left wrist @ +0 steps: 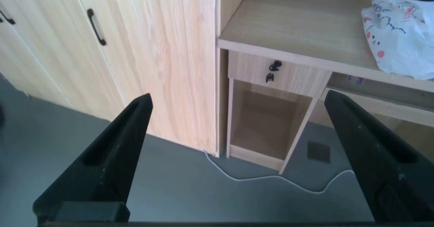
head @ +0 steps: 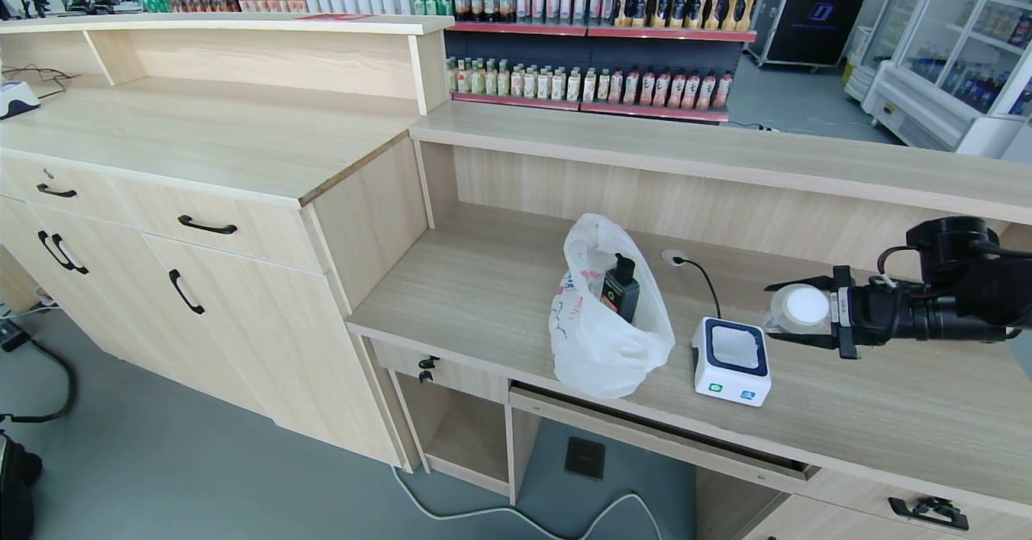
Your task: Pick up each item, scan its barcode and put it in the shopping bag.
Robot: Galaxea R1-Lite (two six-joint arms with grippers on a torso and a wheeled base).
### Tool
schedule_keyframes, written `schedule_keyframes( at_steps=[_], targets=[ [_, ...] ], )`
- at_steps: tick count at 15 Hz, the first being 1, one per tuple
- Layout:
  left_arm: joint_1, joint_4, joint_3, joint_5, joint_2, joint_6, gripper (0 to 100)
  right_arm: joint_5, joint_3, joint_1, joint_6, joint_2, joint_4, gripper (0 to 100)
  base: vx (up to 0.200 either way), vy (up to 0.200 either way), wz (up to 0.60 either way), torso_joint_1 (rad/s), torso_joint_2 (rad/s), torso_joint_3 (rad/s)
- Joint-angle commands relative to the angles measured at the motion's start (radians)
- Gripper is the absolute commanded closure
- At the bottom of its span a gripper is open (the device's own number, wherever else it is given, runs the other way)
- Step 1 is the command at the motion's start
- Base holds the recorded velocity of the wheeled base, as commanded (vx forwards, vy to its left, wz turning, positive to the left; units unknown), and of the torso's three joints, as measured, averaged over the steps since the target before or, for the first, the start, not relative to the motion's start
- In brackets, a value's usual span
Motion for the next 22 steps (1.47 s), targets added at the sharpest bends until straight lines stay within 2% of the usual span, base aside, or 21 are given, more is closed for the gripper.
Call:
schedule_keyframes(
  at_steps=[1, 22],
  targets=[
    [0.0, -0.001, -0.001, 0.001, 0.0, 0.0, 0, 0.0, 0.005, -0.001, -0.004, 0.0, 0.001, 100, 0.0, 0.0, 0.0, 0.0, 0.0, 0.0],
    [0.0, -0.001, 0.001, 0.001, 0.0, 0.0, 0, 0.035, -0.174, 0.085, 0.003, 0.155, -0.001, 100, 0.0, 0.0, 0.0, 0.0, 0.0, 0.0]
  ],
)
